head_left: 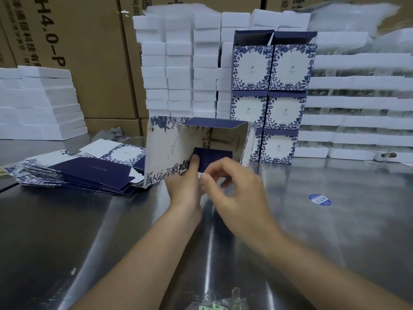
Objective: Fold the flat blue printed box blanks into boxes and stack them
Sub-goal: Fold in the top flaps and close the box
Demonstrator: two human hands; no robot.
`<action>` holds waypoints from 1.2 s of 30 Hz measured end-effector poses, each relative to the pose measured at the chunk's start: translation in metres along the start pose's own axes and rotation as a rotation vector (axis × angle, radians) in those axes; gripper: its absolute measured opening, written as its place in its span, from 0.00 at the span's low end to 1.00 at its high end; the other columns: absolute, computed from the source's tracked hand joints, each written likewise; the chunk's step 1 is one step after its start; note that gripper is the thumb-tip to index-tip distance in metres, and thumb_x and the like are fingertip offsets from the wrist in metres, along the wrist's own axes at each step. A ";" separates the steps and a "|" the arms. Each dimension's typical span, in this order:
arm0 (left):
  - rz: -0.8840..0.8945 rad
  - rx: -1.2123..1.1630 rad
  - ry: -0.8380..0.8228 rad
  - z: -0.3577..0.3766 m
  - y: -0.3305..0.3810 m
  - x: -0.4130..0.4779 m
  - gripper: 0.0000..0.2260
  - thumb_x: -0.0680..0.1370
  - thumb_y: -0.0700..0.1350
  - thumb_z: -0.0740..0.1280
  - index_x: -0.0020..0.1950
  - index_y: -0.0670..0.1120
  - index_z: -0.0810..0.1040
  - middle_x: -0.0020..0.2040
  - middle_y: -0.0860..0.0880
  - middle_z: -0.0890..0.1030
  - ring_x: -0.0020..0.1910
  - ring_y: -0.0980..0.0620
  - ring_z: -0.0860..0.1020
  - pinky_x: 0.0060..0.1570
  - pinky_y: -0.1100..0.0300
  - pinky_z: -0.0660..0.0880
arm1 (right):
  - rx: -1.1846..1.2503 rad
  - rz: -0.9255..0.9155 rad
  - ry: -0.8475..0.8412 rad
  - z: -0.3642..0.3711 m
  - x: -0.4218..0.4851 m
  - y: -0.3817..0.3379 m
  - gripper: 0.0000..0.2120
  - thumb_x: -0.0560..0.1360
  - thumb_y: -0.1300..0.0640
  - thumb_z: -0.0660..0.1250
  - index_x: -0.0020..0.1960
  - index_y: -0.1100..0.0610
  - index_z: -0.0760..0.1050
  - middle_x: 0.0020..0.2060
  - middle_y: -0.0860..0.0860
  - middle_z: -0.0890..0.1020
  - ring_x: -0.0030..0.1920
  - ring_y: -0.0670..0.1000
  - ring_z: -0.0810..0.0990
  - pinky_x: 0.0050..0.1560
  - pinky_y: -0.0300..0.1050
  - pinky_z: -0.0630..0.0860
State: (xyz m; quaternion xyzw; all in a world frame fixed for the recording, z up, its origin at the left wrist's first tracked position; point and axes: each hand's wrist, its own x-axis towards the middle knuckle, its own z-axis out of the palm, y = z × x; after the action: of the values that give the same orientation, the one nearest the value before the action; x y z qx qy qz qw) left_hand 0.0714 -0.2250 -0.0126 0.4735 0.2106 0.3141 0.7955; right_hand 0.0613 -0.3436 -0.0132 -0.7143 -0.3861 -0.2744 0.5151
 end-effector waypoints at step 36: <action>0.051 0.333 -0.446 0.012 -0.006 -0.015 0.20 0.87 0.51 0.60 0.34 0.52 0.66 0.29 0.52 0.66 0.28 0.55 0.65 0.35 0.57 0.62 | 0.729 0.966 0.059 -0.011 0.019 0.023 0.17 0.80 0.52 0.68 0.33 0.52 0.72 0.24 0.47 0.67 0.23 0.45 0.62 0.23 0.37 0.57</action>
State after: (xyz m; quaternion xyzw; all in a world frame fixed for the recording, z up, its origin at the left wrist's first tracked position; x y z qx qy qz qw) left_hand 0.0707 -0.2450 -0.0120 0.6602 0.0669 0.1831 0.7253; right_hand 0.0909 -0.3530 -0.0067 -0.5784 -0.0727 0.1208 0.8035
